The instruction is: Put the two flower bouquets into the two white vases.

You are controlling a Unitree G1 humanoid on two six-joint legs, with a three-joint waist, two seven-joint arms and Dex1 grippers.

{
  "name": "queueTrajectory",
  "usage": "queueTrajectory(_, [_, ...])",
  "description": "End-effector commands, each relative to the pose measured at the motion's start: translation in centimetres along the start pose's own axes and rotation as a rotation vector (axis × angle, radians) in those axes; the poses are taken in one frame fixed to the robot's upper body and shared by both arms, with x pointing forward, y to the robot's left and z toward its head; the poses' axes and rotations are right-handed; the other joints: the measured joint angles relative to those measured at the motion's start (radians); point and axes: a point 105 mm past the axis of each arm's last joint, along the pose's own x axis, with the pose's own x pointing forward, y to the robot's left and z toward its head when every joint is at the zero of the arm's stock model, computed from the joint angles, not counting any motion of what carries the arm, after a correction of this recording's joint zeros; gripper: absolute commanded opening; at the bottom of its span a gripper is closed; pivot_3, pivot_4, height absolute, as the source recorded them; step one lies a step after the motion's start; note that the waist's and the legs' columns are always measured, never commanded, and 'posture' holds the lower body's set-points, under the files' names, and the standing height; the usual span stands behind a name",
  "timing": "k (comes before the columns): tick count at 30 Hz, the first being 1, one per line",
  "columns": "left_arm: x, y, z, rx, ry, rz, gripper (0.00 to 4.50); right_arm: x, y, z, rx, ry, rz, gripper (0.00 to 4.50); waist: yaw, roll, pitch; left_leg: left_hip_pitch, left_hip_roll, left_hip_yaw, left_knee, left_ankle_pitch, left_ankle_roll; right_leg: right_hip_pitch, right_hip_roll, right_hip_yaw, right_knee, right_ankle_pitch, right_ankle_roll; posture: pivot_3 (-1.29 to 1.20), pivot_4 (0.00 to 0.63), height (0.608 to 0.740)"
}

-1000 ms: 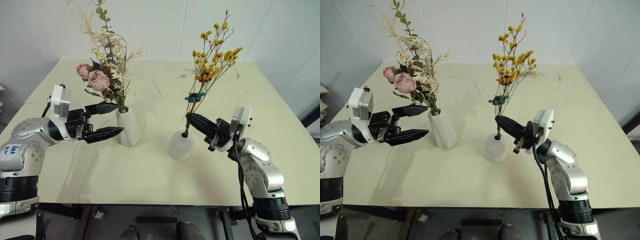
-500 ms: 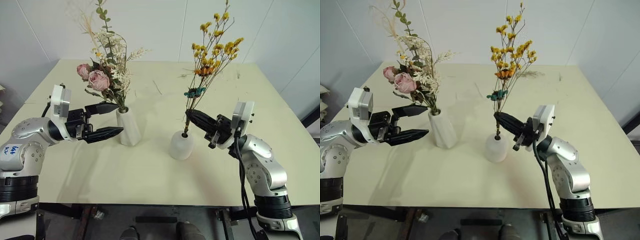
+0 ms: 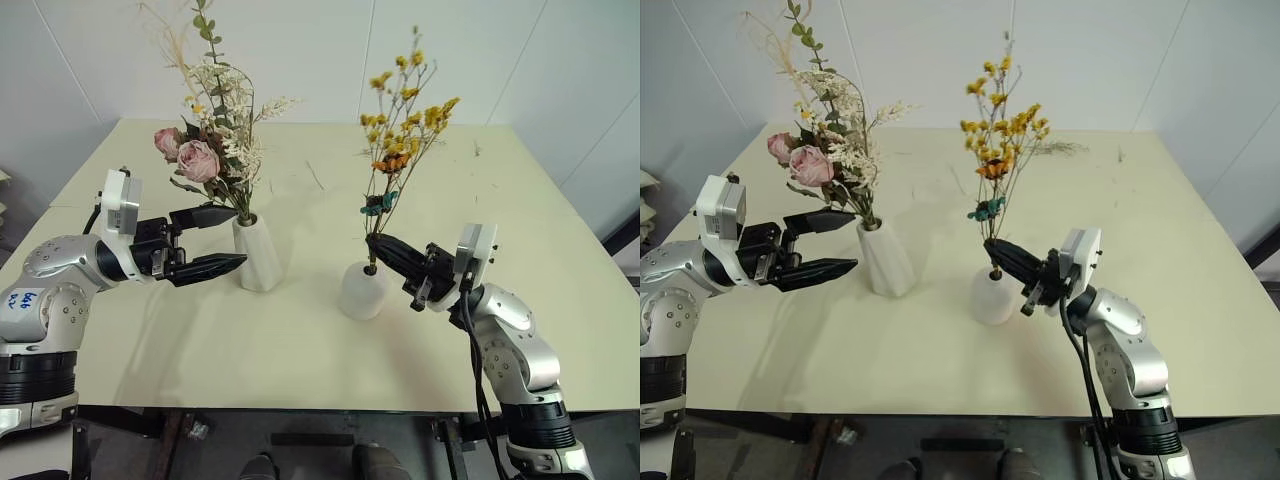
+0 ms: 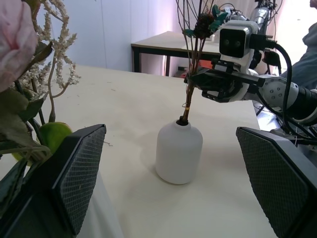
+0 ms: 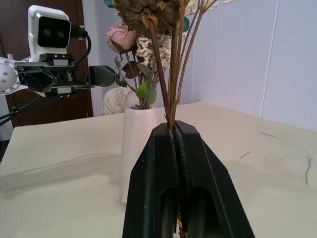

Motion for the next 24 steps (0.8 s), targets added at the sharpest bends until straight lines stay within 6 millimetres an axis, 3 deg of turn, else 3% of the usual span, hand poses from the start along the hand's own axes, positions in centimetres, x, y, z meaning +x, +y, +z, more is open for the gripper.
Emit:
queueTrajectory(1, [-0.2, -0.3, 1.6, 0.069, -0.029, 0.001, 4.5, -0.1, 0.1, 0.0, -0.006, 0.005, -0.006, 0.03, 0.0, 0.0, 0.0, 0.0, 0.0, 0.0, 0.0, 0.0, 0.0, 0.0, 0.0, 0.0, 0.0, 0.0, 0.0, 0.0, 0.15, 0.74])
queueTrajectory(7, [-0.2, -0.2, 1.6, 0.071, -0.033, 0.001, 4.5, 0.4, 0.0, 0.9, -0.029, -0.019, -0.002, 0.03, 0.0, 0.0, 0.0, 0.0, 0.0, 0.0, 0.0, 0.0, 0.0, 0.0, 0.0, 0.0, 0.0, 0.0, 0.0, 0.0, 0.15, 0.74])
queueTrajectory(16, [-0.1, -0.2, 1.5, 0.071, -0.034, 0.0, 4.5, 0.6, 0.6, -0.3, 0.015, -0.018, -0.004, 0.03, -0.001, 0.0, 0.0, 0.0, 0.0, 0.0, -0.001, 0.0, 0.0, 0.0, 0.0, 0.0, 0.0, 0.0, 0.0, 0.0, 0.15, 0.74])
queueTrajectory(24, [-0.2, -0.2, 1.5, 0.069, -0.033, 0.004, 4.5, -0.7, -0.6, -2.0, 0.017, 0.022, -0.059, 0.03, -0.002, 0.0, 0.0, 0.0, 0.0, 0.0, -0.001, 0.0, 0.0, 0.0, 0.0, 0.0, 0.0, 0.0, 0.0, 0.0, 0.15, 0.74])
